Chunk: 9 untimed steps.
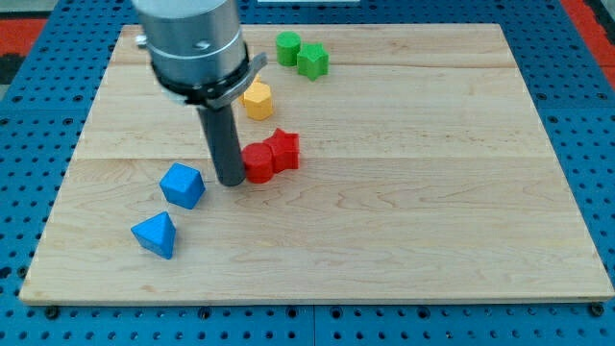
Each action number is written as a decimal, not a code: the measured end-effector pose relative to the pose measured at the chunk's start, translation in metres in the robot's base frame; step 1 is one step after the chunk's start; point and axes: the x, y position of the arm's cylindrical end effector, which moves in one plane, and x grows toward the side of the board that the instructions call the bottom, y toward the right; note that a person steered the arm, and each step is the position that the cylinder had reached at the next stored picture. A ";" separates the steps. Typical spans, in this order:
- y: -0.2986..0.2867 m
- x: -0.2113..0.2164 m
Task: Separate blue blocks from red blocks
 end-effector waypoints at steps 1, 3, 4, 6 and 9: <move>0.022 -0.028; -0.045 -0.001; -0.076 0.017; -0.097 0.029; -0.101 0.028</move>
